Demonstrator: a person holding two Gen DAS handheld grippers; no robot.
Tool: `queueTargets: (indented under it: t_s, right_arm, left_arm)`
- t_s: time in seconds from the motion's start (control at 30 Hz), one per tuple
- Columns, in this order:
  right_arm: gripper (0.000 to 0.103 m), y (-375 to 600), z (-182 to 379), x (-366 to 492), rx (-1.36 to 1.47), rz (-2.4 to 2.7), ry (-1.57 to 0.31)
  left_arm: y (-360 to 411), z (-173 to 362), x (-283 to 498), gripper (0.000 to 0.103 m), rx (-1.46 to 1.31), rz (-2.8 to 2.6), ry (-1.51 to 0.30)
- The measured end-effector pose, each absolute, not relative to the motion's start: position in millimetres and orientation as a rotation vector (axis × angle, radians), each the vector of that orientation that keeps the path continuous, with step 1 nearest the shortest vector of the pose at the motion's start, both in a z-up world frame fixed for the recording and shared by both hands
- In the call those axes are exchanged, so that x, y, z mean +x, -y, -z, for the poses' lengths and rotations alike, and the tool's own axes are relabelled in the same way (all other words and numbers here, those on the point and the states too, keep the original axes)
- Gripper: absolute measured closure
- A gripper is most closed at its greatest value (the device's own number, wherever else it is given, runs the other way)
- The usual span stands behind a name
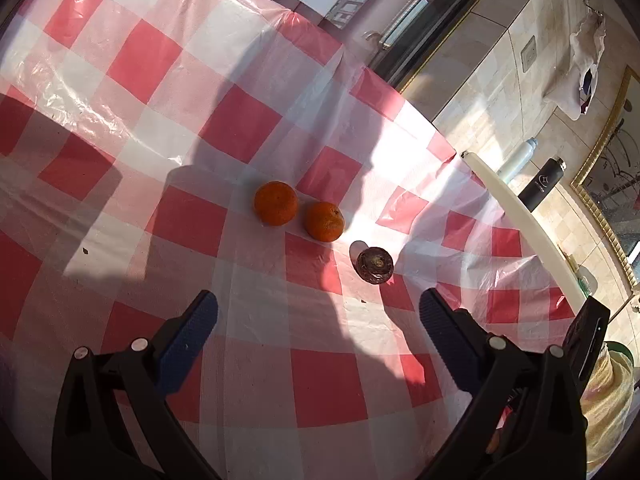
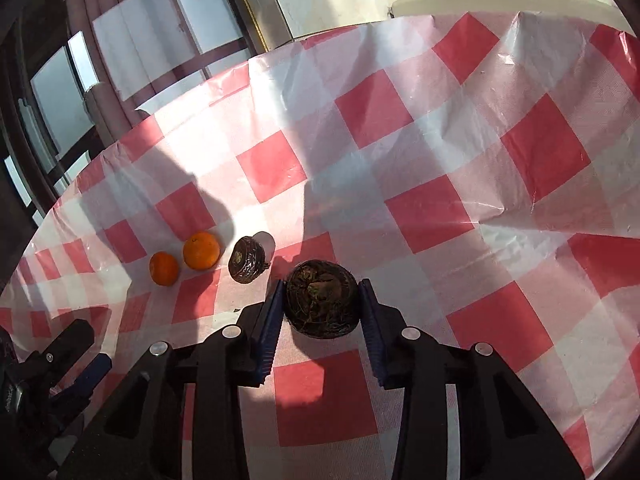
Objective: Organize fruits
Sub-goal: 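Grasp the smaller dark round fruit with the left tool while the right holds its fruit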
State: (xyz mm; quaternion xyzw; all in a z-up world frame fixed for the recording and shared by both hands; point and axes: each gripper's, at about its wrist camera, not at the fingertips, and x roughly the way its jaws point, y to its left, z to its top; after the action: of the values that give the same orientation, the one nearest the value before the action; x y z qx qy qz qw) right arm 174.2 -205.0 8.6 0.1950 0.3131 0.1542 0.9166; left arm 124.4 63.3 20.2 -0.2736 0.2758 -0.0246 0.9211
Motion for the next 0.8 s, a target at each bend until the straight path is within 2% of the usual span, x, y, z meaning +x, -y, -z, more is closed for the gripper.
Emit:
queueTargets:
  t_s: [0.17,0.3,0.37,0.43,0.5,0.8]
  right_arm:
    - [0.065,214,-13,170,0.486,-0.312,-0.583]
    - [0.065,222,-14,164,0.522,-0.314,-0.567]
    - [0.065,226,-9,171,0.555,-0.32,-0.565]
    - [0.065,226,-5,175,0.58,-0.325,-0.572]
    - [0.065,226,-5,177,0.591,-0.323,-0.575]
    - [0.065,224,-4,176,0.58,-0.315,-0.595]
  left_arm:
    - [-40,-26,134,0.002,-0.481,0.127,-0.593]
    - [-4,-25,174,0.004,-0.366,0.156,-0.694]
    - [15,-22,197,0.02,-0.302,0.172,-0.725]
    - [27,-17,222,0.022,-0.275,0.147,-0.757]
    - [31,-15,240,0.029,-0.275,0.149,-0.774]
    - [42,-6,276,0.034,-0.192,0.096,-0.832]
